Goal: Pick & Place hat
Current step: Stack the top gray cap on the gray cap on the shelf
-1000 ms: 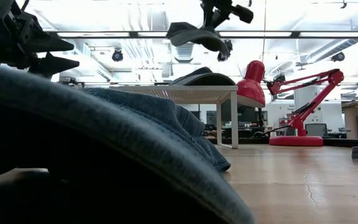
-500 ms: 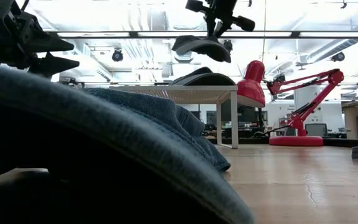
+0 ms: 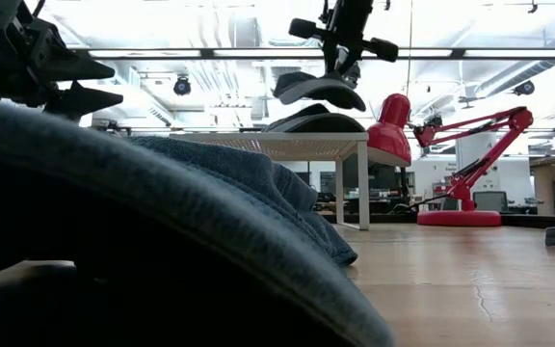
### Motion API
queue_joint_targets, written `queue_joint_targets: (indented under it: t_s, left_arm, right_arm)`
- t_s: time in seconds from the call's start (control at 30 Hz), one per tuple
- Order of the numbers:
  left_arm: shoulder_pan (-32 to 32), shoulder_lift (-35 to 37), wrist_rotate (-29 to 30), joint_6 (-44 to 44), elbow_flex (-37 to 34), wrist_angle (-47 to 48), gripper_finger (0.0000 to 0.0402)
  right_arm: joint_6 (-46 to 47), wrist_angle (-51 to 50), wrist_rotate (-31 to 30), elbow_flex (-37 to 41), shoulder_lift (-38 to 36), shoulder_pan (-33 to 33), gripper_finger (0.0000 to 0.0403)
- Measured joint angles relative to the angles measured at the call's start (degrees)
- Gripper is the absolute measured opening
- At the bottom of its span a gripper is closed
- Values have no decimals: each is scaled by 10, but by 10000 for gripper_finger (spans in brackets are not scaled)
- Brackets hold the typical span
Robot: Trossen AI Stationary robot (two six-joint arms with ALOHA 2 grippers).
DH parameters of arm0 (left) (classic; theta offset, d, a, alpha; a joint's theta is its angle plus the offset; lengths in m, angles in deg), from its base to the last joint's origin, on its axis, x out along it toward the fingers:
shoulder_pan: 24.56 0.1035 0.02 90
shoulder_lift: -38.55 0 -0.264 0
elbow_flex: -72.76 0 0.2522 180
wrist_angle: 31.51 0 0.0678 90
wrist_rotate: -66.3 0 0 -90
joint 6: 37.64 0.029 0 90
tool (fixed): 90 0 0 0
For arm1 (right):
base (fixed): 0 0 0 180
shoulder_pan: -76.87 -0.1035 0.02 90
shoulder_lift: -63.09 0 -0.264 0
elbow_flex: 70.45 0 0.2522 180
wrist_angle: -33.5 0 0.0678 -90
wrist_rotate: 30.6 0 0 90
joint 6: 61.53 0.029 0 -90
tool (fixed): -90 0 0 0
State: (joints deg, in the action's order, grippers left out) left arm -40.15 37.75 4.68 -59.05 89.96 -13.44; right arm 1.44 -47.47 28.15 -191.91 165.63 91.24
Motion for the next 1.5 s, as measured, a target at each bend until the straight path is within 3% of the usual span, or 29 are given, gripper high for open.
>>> queue_joint_targets:
  t_s: [0.57, 0.87, 1.5]
  left_arm:
    - [0, 0, 2, 2, 0, 0, 223]
    - [0, 0, 2, 2, 0, 0, 223]
    - [0, 0, 2, 2, 0, 0, 223]
  right_arm:
    - [-30, 47, -19, 5, 0, 7, 13]
    - [-37, 49, 7, 27, 0, 13, 13]
    - [-34, 61, 2, 50, 0, 13, 14]
